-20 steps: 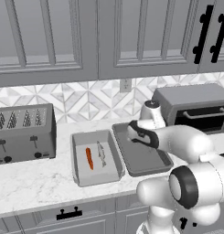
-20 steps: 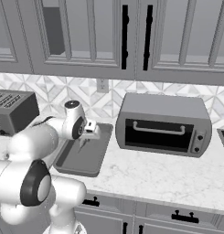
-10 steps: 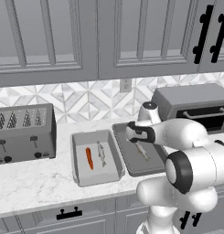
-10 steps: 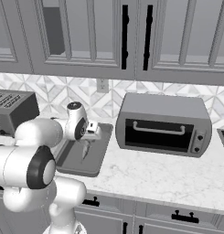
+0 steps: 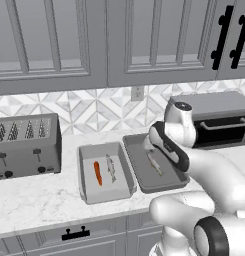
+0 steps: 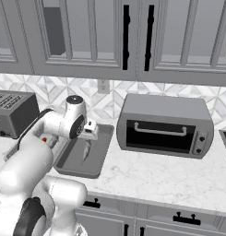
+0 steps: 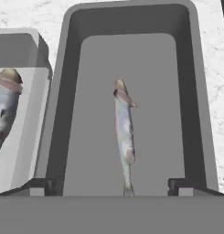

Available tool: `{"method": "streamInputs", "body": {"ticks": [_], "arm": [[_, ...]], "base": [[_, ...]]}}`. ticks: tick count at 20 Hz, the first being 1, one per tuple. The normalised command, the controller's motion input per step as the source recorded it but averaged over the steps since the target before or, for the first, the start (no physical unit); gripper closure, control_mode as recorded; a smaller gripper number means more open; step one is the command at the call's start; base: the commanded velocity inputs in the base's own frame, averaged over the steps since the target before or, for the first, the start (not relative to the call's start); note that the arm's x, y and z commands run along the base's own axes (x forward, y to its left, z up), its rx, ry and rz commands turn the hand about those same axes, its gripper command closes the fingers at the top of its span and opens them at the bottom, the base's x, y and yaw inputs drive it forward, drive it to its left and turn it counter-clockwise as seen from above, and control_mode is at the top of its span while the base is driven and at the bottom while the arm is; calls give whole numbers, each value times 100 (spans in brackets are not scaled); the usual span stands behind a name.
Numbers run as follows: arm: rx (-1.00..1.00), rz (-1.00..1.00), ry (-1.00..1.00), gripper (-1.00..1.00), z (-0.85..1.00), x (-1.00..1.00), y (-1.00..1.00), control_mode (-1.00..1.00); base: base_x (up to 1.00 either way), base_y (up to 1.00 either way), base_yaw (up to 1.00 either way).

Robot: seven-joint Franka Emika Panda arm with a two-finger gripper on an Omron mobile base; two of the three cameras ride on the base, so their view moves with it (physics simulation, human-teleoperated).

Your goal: Place one carrot and one fish in each tupperware on the nearby counter, to pack two identical lunches.

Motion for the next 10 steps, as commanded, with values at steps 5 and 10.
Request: {"method": "streamInputs", "body": {"ticks": [5, 10], "arm": [[0, -4, 0, -100, 75, -100, 6, -100], [-1, -5, -10, -100, 32, -100, 0, -100]], "base": [[0, 0, 0], [0, 0, 0]]}}
